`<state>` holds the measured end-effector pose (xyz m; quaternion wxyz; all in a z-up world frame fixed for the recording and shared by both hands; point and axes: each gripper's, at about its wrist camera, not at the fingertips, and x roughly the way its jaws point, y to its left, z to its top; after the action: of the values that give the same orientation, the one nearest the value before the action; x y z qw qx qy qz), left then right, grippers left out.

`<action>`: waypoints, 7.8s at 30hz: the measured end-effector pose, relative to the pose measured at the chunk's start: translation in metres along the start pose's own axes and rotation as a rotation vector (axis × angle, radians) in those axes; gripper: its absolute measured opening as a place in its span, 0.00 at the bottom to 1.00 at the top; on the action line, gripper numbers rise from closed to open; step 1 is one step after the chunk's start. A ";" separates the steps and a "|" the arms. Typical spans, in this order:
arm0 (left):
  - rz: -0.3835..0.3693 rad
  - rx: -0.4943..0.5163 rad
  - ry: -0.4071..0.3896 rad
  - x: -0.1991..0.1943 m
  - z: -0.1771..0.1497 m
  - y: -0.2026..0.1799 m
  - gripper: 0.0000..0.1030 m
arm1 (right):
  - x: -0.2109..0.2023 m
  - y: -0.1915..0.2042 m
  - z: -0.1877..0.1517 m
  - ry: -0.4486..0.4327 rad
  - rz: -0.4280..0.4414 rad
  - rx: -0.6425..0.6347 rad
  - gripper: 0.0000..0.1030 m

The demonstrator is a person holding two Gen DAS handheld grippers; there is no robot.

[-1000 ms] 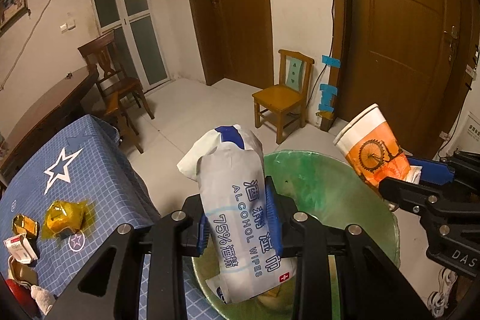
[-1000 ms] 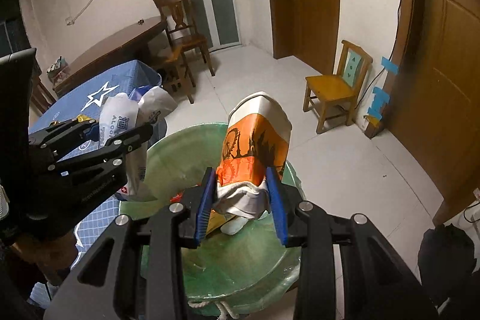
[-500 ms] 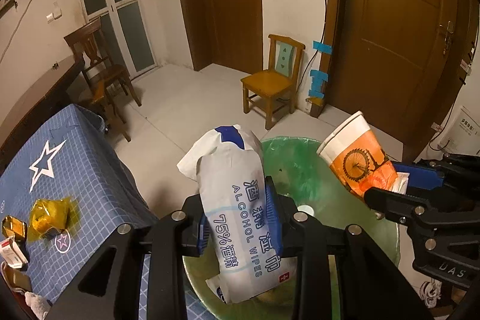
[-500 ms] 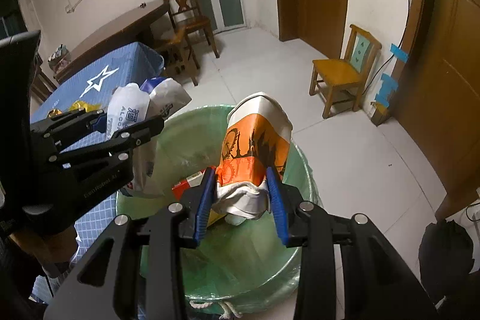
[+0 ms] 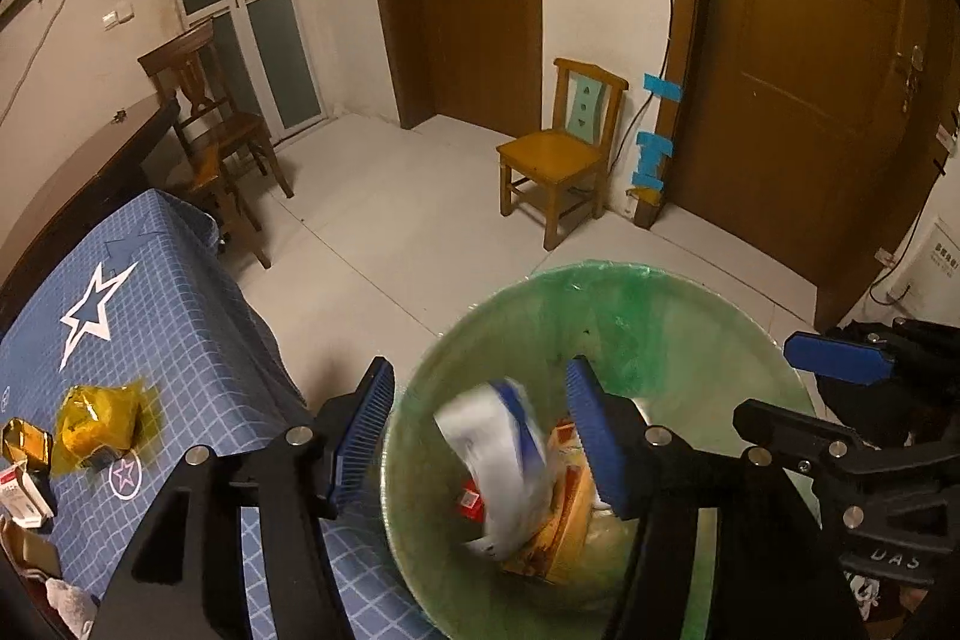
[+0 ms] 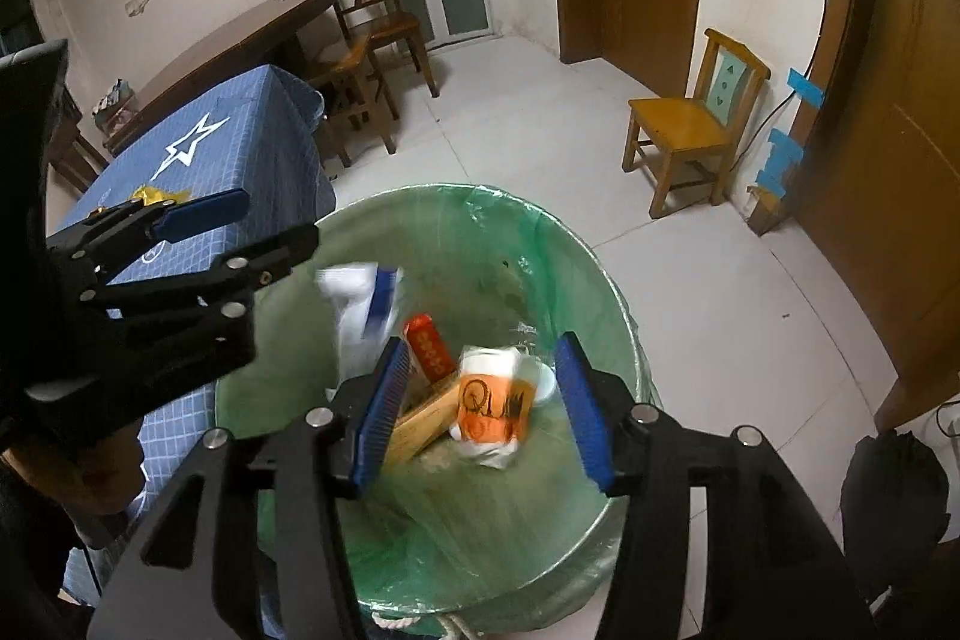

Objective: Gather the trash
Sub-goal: 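Open both tools to drop the wipes pack and orange cup into the bin, then swing both open tools back over the table toward the remaining items, then grasp the orange-printed paper cup with the left tool while the right tool grasps the white medicine box, then carry the paper cup and white medicine box over the green bin with both tools, then open both tools to drop the cup and medicine box into the bin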

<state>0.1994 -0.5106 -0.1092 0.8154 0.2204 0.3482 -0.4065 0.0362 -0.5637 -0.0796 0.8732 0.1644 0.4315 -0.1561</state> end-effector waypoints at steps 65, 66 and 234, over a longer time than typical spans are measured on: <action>0.372 -0.951 -0.175 -0.348 -0.389 0.331 0.70 | 0.162 0.485 0.091 0.447 0.227 -0.762 0.57; 0.364 -0.944 -0.178 -0.347 -0.389 0.328 0.70 | 0.156 0.474 0.085 0.451 0.226 -0.762 0.57; -0.019 0.069 -0.077 -0.052 -0.017 -0.037 0.62 | -0.032 -0.003 -0.016 -0.278 0.023 0.047 0.27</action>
<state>0.1403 -0.4941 -0.0846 0.8163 0.2294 0.3046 -0.4339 0.0055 -0.5556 -0.0638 0.9222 0.1663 0.3008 -0.1772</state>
